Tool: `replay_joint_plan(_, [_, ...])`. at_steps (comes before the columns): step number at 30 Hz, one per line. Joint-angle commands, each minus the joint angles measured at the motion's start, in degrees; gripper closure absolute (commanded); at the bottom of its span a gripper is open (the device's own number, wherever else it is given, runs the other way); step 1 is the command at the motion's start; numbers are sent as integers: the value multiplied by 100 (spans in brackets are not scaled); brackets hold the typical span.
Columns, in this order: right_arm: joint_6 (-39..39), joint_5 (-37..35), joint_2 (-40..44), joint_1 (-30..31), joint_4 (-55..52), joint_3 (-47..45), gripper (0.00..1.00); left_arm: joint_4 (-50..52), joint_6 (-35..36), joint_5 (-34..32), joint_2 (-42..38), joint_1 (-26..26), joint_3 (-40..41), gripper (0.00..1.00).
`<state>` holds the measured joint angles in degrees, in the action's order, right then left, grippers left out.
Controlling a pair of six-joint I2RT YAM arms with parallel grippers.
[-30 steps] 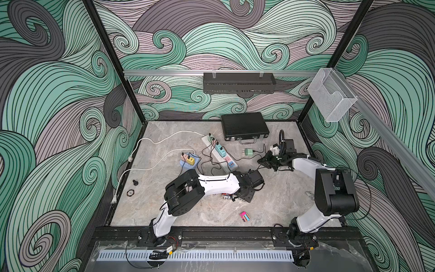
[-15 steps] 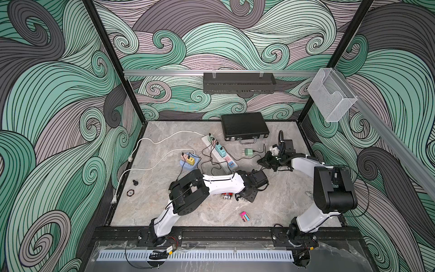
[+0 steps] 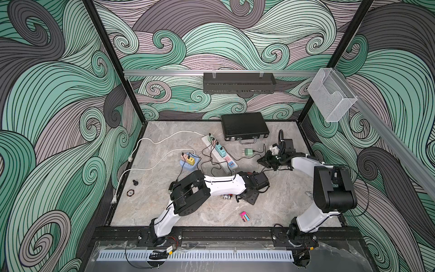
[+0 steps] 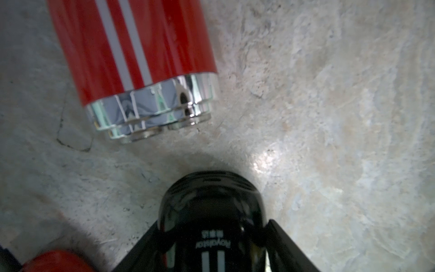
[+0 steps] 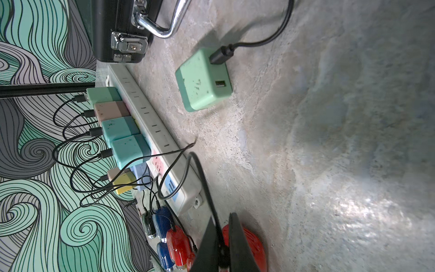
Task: Unplug the electric shaver
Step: Place the electric shaver at the center of the board, then place the charging cable at the center of the board.
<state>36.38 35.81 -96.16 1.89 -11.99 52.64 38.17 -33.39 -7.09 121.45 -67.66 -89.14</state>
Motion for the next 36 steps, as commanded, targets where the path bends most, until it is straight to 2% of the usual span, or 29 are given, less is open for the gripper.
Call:
replay_joint_plan(1, [-19, -48, -77, -24, -50, 154, 89, 239, 91, -143, -12, -31, -228, 31])
replay_joint_plan(9, [20, -71, -100, -29, -34, 185, 89, 148, 114, -324, -581, 69, -94, 31])
replay_joint_plan(14, [62, -52, -181, -17, 9, 214, 89, 107, 113, -456, -1055, 336, 105, 33])
replay_joint_plan(22, [75, -162, -396, 66, -6, 321, 89, -236, -18, -387, -2001, 1482, 1066, 36])
replay_joint_plan(27, [115, -189, -644, 126, 38, 413, 89, -469, -56, -71, -2423, 2174, 1516, 38])
replay_joint_plan(36, [141, -391, -973, 507, -8, 564, 89, -612, -65, 238, -2437, 2775, 1453, 51])
